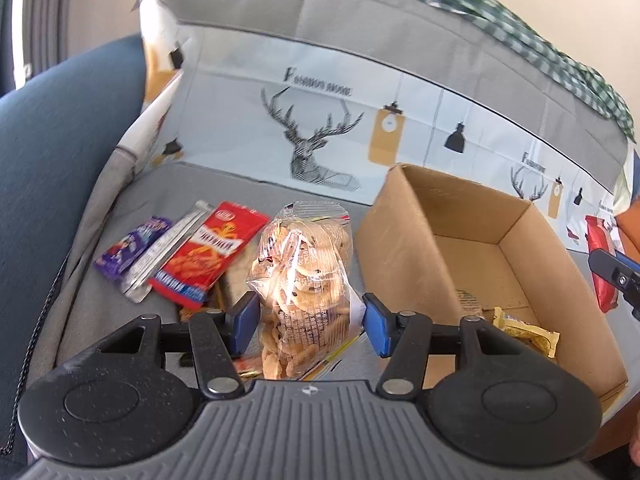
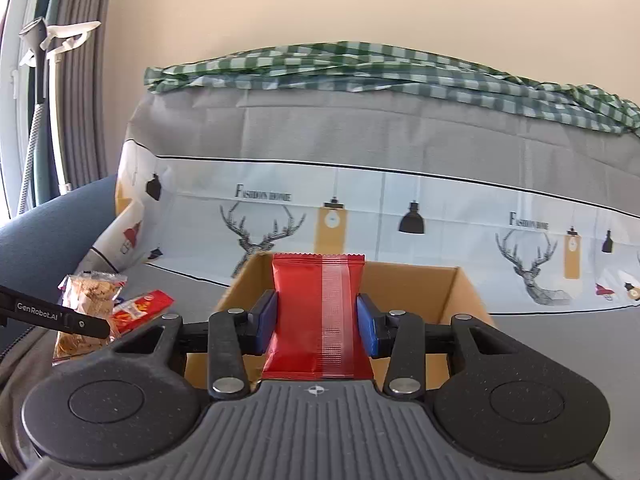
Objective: Organize snacks
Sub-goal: 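Carry the biscuit bag in the left gripper and red packet in the right over the box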
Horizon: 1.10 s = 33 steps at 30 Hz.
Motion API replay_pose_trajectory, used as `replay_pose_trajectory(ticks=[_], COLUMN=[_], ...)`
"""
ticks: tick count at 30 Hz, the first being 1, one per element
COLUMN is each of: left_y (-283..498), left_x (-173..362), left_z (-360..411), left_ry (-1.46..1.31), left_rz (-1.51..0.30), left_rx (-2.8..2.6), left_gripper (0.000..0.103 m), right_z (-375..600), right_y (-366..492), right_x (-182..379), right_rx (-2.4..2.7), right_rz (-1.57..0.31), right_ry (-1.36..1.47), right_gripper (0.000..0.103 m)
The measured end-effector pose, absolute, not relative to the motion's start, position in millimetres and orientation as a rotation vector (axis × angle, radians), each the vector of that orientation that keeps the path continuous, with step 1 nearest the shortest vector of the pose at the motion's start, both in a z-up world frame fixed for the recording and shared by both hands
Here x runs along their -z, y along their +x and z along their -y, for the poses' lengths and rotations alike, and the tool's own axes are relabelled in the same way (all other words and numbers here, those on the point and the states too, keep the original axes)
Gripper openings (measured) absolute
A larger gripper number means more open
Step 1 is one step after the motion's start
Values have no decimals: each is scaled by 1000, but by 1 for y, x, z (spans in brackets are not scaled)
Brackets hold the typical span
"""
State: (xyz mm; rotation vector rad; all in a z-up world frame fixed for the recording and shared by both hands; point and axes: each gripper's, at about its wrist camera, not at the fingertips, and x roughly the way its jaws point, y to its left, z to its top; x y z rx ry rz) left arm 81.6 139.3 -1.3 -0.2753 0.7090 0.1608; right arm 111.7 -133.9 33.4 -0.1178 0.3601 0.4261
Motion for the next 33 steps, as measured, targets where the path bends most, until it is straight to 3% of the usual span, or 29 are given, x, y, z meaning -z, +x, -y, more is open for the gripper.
replay_pose_trajectory(ticks=[13, 33], left_y=[112, 140], left_x=[-16, 11], left_z=[-42, -7], left_ry=[-127, -120], left_rz=[-507, -650], left_rx=[32, 169], left_gripper=[61, 61], right_z=[187, 177], right_y=[120, 134], right_x=[-32, -17], right_rx=[-316, -284], right_rz=[-372, -433], right_ry=[-89, -150], right_gripper=[44, 44])
